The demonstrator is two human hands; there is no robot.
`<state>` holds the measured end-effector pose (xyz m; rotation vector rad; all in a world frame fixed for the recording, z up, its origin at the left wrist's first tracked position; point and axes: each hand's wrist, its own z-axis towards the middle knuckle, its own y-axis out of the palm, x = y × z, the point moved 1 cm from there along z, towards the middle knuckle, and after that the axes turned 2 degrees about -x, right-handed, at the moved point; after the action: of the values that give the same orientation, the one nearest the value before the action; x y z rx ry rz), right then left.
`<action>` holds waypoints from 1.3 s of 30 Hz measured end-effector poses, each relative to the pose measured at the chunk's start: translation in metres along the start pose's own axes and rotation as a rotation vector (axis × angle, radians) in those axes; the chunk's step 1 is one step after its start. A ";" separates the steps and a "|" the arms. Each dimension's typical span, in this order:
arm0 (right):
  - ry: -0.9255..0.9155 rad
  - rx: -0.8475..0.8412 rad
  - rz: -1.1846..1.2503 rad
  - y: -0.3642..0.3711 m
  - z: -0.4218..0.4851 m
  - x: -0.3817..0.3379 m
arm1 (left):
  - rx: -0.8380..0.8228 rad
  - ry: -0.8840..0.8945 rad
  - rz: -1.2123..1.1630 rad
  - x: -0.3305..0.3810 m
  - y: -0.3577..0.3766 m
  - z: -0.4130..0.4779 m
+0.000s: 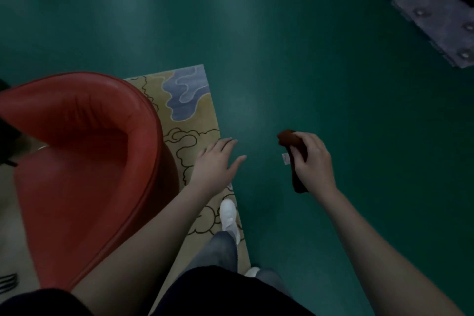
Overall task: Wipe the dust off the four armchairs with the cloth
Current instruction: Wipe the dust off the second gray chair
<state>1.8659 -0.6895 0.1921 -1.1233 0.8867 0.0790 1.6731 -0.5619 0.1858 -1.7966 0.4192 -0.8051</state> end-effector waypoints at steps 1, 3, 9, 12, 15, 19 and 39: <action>-0.019 -0.010 0.008 0.005 0.014 -0.003 | 0.004 -0.014 -0.003 -0.002 -0.002 0.010; -0.066 -0.042 0.023 0.019 0.053 -0.009 | 0.013 -0.043 -0.007 -0.011 -0.006 0.040; -0.118 -0.130 0.022 0.058 0.162 -0.016 | 0.022 -0.144 -0.038 -0.050 -0.022 0.136; -0.120 -0.149 0.036 0.067 0.204 -0.011 | 0.025 -0.172 -0.038 -0.063 -0.030 0.174; -0.089 -0.161 0.044 0.069 0.239 -0.001 | 0.047 -0.212 -0.064 -0.072 -0.038 0.204; -0.112 -0.204 0.029 0.067 0.292 0.014 | 0.049 -0.272 -0.073 -0.078 -0.045 0.241; -0.569 -0.611 0.170 0.150 0.571 -0.045 | 0.333 -0.772 -0.105 -0.087 -0.108 0.395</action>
<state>2.0935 -0.1431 0.1887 -1.4783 0.4408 0.8146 1.8771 -0.1959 0.1795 -1.6682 -0.3015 -0.1841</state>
